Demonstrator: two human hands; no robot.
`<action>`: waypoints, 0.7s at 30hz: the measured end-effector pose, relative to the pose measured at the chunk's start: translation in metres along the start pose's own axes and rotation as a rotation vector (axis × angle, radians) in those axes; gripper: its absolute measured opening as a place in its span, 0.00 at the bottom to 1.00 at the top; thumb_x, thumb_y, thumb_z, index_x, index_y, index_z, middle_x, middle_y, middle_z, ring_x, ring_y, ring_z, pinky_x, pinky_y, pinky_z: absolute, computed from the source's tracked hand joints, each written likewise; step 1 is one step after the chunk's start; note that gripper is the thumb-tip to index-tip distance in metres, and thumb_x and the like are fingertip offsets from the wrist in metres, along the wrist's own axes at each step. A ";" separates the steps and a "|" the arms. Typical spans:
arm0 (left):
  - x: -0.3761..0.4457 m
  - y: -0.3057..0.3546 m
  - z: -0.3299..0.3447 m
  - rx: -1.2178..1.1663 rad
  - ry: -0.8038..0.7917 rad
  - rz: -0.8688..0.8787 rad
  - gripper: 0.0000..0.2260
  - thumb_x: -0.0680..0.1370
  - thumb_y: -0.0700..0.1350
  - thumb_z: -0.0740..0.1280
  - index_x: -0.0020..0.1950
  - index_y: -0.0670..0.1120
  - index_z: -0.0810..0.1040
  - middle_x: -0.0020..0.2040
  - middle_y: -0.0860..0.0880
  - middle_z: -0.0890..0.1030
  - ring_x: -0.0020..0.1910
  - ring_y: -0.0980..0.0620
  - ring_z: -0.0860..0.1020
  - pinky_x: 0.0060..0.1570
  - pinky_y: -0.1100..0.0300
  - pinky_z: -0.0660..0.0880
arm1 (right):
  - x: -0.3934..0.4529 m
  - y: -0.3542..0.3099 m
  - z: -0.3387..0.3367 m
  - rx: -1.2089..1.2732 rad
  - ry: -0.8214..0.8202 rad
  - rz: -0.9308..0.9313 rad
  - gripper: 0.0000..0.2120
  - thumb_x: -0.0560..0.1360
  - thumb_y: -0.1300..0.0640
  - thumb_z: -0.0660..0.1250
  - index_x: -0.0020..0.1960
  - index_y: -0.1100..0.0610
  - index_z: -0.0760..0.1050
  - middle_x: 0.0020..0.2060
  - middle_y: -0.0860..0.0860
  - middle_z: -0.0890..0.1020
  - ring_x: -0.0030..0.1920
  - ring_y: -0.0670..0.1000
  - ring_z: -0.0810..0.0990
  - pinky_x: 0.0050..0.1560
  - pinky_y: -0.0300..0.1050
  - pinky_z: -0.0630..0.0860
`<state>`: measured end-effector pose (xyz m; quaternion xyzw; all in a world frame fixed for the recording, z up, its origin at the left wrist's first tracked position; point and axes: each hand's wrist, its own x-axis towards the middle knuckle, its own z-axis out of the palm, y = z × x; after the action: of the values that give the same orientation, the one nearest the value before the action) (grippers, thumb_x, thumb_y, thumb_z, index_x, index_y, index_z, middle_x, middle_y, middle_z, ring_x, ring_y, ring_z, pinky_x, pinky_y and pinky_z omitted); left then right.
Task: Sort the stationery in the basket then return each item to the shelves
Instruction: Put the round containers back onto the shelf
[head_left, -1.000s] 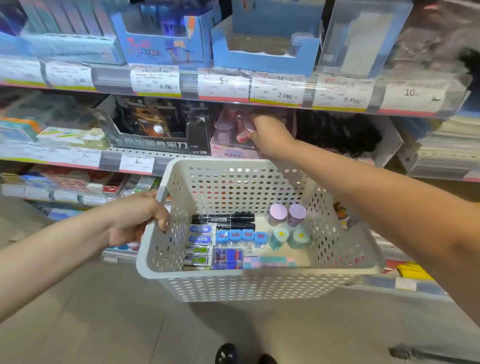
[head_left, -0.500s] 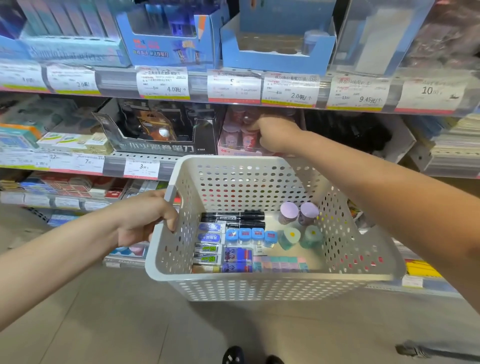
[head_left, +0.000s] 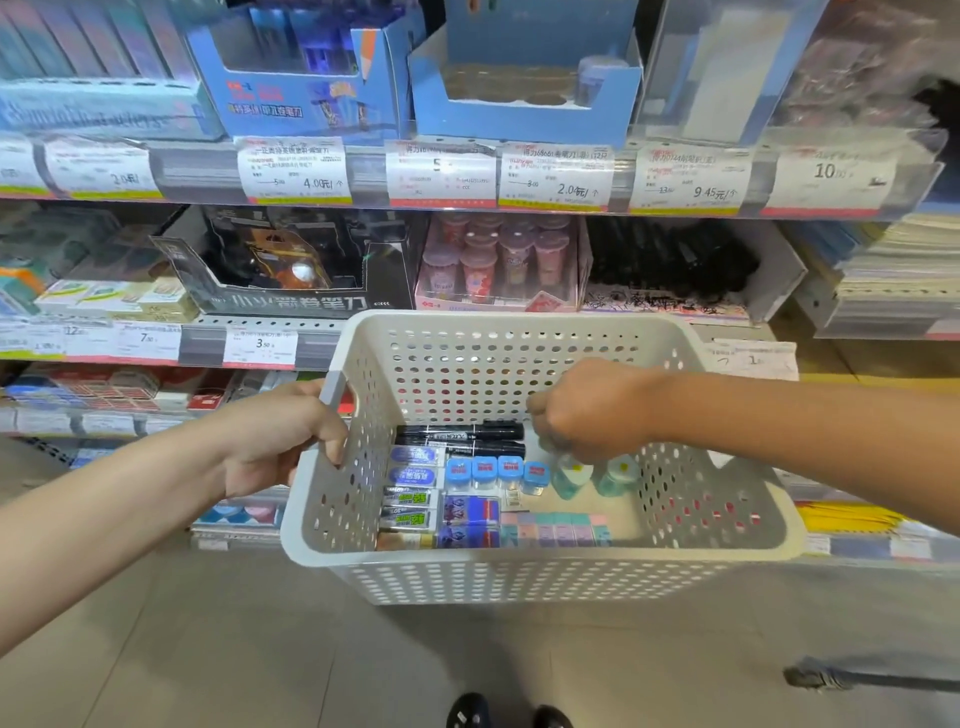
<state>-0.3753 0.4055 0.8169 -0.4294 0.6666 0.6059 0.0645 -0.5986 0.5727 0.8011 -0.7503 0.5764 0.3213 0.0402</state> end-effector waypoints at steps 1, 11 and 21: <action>0.000 0.000 0.000 0.005 -0.004 0.001 0.27 0.54 0.32 0.62 0.53 0.42 0.76 0.36 0.39 0.77 0.36 0.43 0.74 0.46 0.50 0.69 | 0.006 0.001 0.004 -0.063 -0.057 0.005 0.11 0.78 0.56 0.57 0.53 0.58 0.77 0.54 0.52 0.74 0.38 0.51 0.75 0.31 0.43 0.69; -0.002 0.001 0.000 -0.021 -0.036 0.018 0.32 0.48 0.33 0.65 0.54 0.41 0.77 0.40 0.37 0.77 0.39 0.42 0.74 0.46 0.52 0.68 | 0.022 0.012 0.007 -0.209 -0.074 -0.014 0.06 0.74 0.62 0.64 0.48 0.59 0.79 0.53 0.51 0.74 0.47 0.54 0.78 0.34 0.43 0.67; 0.000 -0.001 0.000 -0.051 -0.002 0.005 0.31 0.54 0.32 0.62 0.57 0.40 0.75 0.37 0.38 0.74 0.32 0.45 0.72 0.40 0.55 0.68 | -0.011 0.038 -0.021 0.917 0.668 0.283 0.11 0.68 0.56 0.68 0.49 0.58 0.77 0.36 0.48 0.78 0.36 0.46 0.77 0.36 0.37 0.74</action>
<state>-0.3744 0.4054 0.8158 -0.4285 0.6521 0.6232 0.0530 -0.6243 0.5602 0.8348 -0.6327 0.7325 -0.2127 0.1337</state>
